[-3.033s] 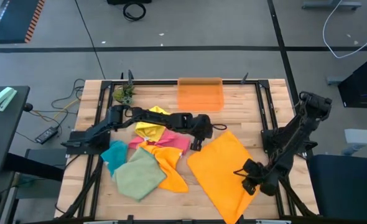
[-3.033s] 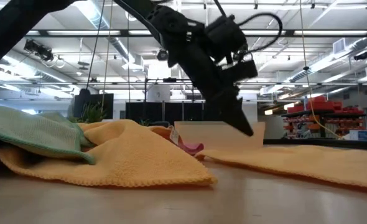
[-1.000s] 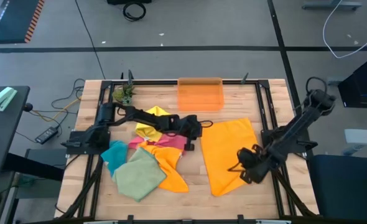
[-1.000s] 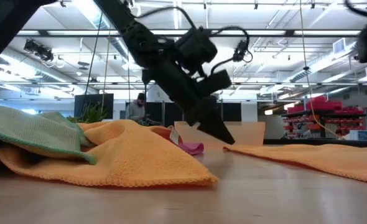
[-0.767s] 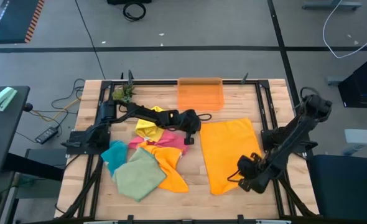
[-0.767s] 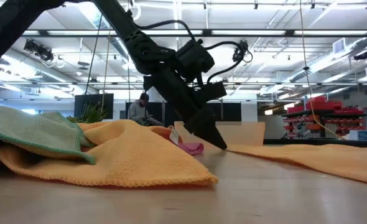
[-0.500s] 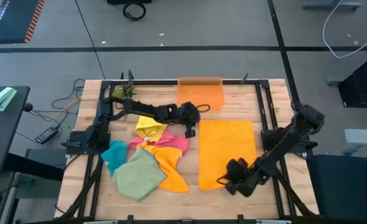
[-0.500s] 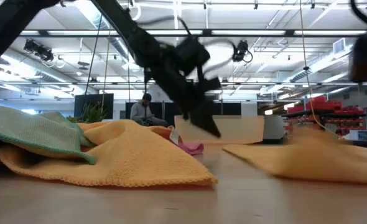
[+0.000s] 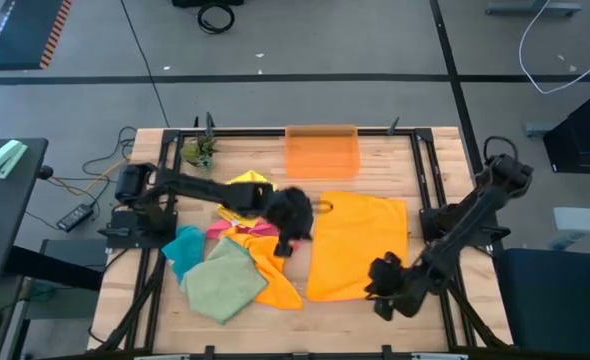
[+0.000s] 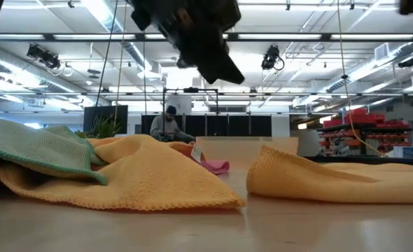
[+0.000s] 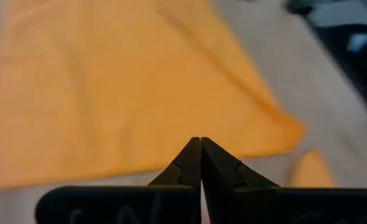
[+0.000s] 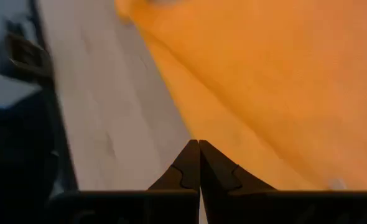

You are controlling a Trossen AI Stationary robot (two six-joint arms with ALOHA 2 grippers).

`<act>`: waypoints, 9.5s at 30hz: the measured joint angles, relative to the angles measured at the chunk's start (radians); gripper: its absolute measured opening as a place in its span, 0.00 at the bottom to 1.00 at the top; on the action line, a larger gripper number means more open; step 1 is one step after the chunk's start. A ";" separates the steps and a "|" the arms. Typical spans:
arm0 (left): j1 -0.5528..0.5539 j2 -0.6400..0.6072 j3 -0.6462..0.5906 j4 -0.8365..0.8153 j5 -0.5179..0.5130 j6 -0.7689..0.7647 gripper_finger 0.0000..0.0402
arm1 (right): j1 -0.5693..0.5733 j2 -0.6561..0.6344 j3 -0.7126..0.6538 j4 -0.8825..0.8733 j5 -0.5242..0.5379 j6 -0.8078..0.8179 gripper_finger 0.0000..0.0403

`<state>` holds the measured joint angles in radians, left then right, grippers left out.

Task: Fold microfiber towels
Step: Fold the left orange microfiber cloth

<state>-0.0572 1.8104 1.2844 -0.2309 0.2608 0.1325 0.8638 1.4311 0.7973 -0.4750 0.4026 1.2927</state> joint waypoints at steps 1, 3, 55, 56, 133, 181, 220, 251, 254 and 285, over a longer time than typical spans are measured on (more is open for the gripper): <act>-0.021 0.018 0.004 0.027 0.001 -0.005 0.05 | 0.025 -0.018 -0.007 -0.063 0.008 0.067 0.03; -0.057 0.045 -0.001 0.010 -0.002 -0.013 0.09 | 0.061 -0.036 -0.009 -0.160 0.037 0.218 0.05; -0.253 0.297 0.001 0.280 -0.013 -0.095 0.26 | 0.177 0.010 -0.253 -0.075 0.102 0.728 0.49; -0.253 0.297 0.001 0.280 -0.013 -0.095 0.23 | 0.177 0.010 -0.252 -0.075 0.102 0.721 0.48; -0.242 0.050 0.001 0.174 0.014 -0.162 0.02 | 0.306 -0.083 0.028 0.001 0.056 0.310 0.02; 0.054 0.188 0.000 0.351 -0.294 -0.057 0.03 | 0.207 0.022 -0.096 -0.638 -0.016 0.853 0.01; -0.020 0.218 0.004 0.353 -0.253 -0.037 0.20 | 0.147 0.020 0.030 -0.604 -0.056 0.803 0.30; -0.201 0.229 0.009 0.097 -0.253 -0.146 0.01 | -0.496 0.031 0.016 -0.526 0.051 -0.064 0.01; -0.225 0.165 0.038 0.128 -0.325 -0.101 0.03 | -0.465 -0.037 0.047 -0.506 0.025 -0.111 0.01; -0.245 0.295 0.055 0.179 -0.247 -0.143 0.05 | -0.420 0.107 -0.019 -0.562 0.075 0.054 0.01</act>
<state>-0.3017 2.1057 1.3397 -0.0520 0.0142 -0.0101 0.4439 1.5384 0.7781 -1.0366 0.4774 1.3464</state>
